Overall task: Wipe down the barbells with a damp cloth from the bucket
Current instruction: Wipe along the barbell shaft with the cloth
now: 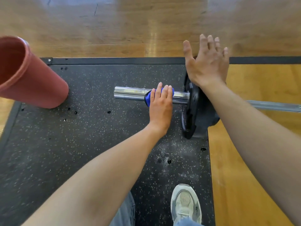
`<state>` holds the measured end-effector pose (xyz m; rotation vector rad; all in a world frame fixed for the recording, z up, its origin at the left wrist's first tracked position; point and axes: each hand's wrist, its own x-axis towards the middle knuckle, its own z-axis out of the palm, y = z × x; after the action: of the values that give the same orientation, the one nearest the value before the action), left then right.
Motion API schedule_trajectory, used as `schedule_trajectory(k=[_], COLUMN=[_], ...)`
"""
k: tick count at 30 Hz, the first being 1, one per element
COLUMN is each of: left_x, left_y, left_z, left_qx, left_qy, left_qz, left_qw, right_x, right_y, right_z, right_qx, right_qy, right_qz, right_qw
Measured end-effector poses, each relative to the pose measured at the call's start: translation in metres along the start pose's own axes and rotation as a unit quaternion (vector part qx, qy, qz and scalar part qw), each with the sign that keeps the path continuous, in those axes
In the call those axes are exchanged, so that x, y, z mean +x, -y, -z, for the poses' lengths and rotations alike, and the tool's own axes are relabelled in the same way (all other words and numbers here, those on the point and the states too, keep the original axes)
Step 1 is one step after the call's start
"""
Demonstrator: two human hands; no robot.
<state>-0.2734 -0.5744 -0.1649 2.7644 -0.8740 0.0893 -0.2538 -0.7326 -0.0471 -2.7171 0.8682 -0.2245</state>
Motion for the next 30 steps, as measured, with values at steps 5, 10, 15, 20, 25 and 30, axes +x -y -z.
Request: schedule_trajectory(k=[5, 10, 15, 20, 25, 30], left_x=[-0.013, -0.043, -0.067, -0.102, -0.14, -0.183], left_y=[-0.02, 0.02, -0.034, -0.017, -0.053, -0.031], left_z=[-0.001, 0.01, 0.011, 0.02, 0.025, 0.04], left_qx=[0.001, 0.014, -0.022, -0.006, 0.022, 0.029], left_qy=[0.027, 0.011, 0.052, 0.073, 0.104, 0.112], left_qz=[-0.112, 0.018, -0.079, 0.004, -0.054, 0.009], left_qw=[0.993, 1.0, 0.995, 0.997, 0.993, 0.993], right_x=[-0.019, -0.067, -0.13, -0.195, -0.263, -0.317], right_y=[-0.006, -0.006, -0.01, -0.031, -0.043, -0.058], right_z=[0.004, 0.001, -0.002, -0.01, -0.006, 0.045], right_qx=[0.005, -0.009, -0.028, -0.027, -0.014, -0.051], right_qy=[-0.023, -0.069, -0.114, -0.119, -0.038, 0.029], right_qz=[-0.009, 0.006, 0.016, 0.047, 0.069, 0.096], right_qw=[1.0, 0.998, 0.993, 0.991, 0.997, 0.994])
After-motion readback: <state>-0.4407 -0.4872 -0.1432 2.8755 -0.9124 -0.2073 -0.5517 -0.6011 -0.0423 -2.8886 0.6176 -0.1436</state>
